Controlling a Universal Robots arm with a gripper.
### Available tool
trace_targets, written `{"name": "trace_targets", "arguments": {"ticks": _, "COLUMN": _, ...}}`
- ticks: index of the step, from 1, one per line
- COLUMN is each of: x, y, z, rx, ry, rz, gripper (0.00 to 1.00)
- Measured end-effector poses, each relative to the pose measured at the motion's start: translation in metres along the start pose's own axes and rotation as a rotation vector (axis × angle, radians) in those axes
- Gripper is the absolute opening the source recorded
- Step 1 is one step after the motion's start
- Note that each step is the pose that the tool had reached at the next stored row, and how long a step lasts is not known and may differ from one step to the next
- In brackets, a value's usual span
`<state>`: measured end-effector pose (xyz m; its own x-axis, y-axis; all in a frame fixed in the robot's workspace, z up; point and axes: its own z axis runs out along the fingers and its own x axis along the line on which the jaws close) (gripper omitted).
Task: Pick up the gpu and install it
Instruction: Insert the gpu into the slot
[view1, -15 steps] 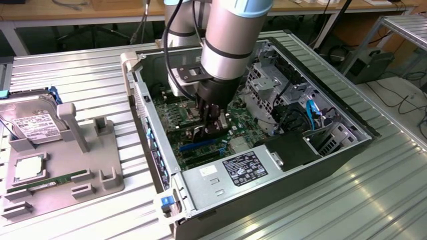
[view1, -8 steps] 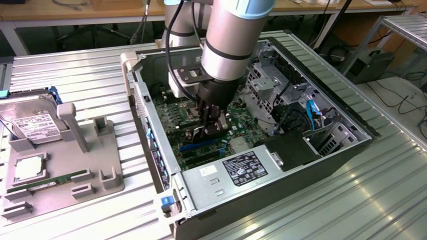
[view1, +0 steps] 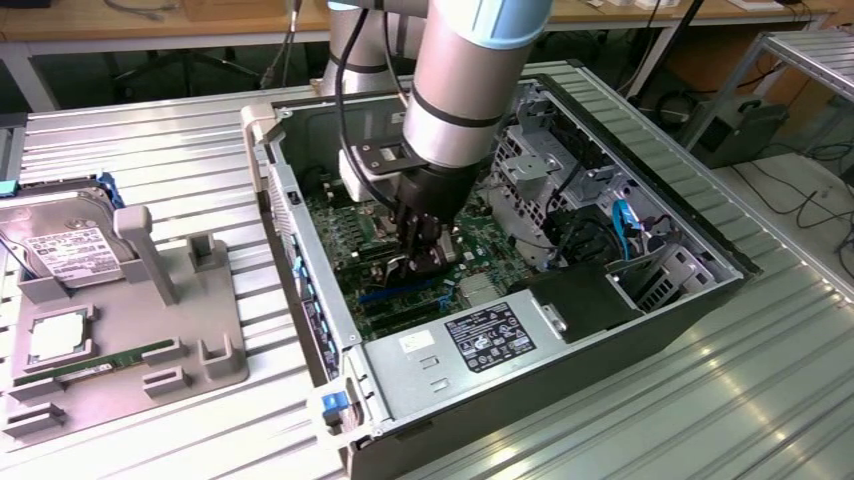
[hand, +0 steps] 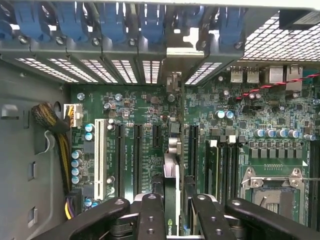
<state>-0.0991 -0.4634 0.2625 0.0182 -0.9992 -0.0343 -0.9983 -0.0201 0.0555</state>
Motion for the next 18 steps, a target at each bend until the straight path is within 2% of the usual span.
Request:
{"name": "trace_targets", "arguments": {"ticks": 2, "x": 0.0, "y": -0.0001, "z": 0.0011, "rx": 0.0003, "ry": -0.0075, "rz": 0.0, "gripper": 0.26}}
{"name": "trace_targets", "arguments": {"ticks": 5, "x": -0.0001, "y": -0.0001, "z": 0.0021, "rx": 0.0004, "ry": -0.0151, "rz": -0.001, "gripper": 0.26}}
{"name": "trace_targets", "arguments": {"ticks": 18, "x": 0.0002, "y": 0.0019, "z": 0.0095, "rx": 0.0002, "ry": -0.0156, "rz": -0.001, "gripper": 0.26}}
